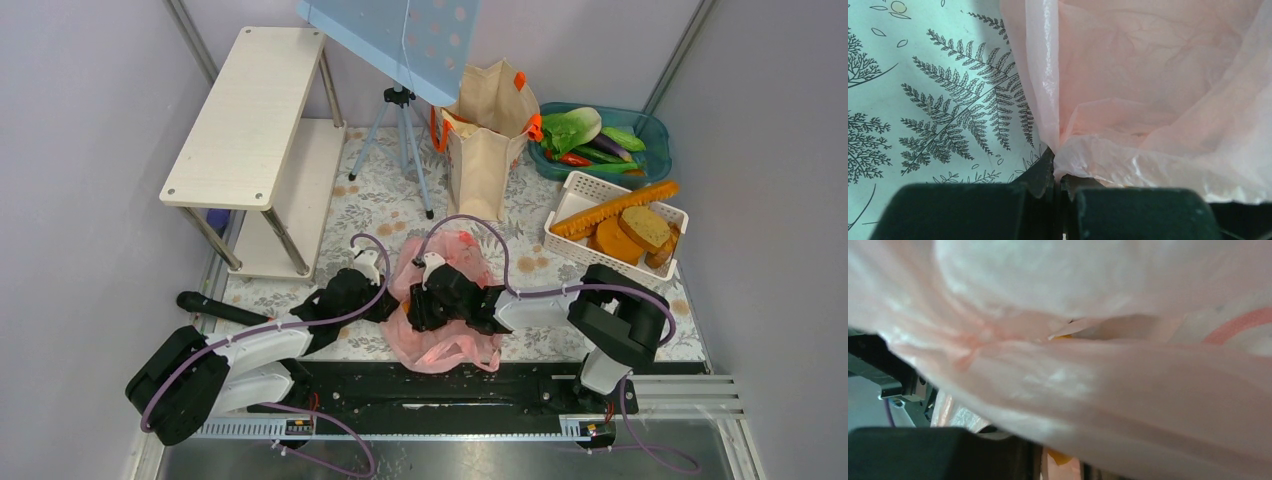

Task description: Untie the knot of the grocery bags and take out the mixed food

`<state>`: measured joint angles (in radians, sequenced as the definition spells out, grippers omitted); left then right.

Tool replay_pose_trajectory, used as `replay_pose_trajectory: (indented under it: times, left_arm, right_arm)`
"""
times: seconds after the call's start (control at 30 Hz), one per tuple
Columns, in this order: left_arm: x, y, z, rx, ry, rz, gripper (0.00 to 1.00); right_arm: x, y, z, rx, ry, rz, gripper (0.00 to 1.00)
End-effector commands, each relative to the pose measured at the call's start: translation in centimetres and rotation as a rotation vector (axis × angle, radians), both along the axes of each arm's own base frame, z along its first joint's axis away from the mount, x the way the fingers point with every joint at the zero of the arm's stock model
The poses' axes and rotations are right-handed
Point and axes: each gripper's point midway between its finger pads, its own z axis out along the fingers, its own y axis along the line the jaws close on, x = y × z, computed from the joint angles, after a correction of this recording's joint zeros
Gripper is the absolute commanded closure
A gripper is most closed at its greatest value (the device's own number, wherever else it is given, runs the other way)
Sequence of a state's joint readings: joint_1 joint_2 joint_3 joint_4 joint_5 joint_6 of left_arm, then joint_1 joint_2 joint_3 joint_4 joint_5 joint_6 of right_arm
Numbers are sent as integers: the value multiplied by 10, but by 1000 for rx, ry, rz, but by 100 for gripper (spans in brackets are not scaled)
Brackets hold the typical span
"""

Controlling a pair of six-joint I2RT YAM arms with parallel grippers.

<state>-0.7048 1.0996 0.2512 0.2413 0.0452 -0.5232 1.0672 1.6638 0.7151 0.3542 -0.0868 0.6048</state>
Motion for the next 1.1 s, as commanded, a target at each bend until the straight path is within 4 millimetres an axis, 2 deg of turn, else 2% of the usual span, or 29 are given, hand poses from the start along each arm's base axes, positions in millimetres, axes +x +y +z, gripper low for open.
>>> replay_pose_trajectory:
  times: [0.0,0.1,0.33,0.47,0.63,0.77,0.87,0.97,1.07]
  left_arm:
    - [8,-5,16,-55,-60,11,100]
    - [8,-2,16,-48,-61,18,100]
    - [9,4,26,-44,-101,35,100]
    - [10,4,32,-50,-116,31,100]
    - [12,1,40,-52,-91,42,100]
    - [17,-9,58,-52,-77,18,100]
    - [22,-15,66,-49,-109,-14,100]
    - [16,-24,70,-73,-135,-94,100]
    - [7,-33,76,-141,-139,-151,100]
  right_arm:
    - [2,-1,-3,-6,-4,-36,80]
    - [5,-7,12,31,-22,-87,100]
    - [33,-39,76,154,-193,-293,100]
    - [43,-58,99,182,-286,-360,100]
    - [44,-67,133,232,-389,-338,100]
    - [42,-79,159,282,-438,-352,100]
    - [49,-103,171,298,-459,-471,100]
    - [61,-133,163,229,-466,-632,100]
    - [68,-141,149,163,-490,-668,100]
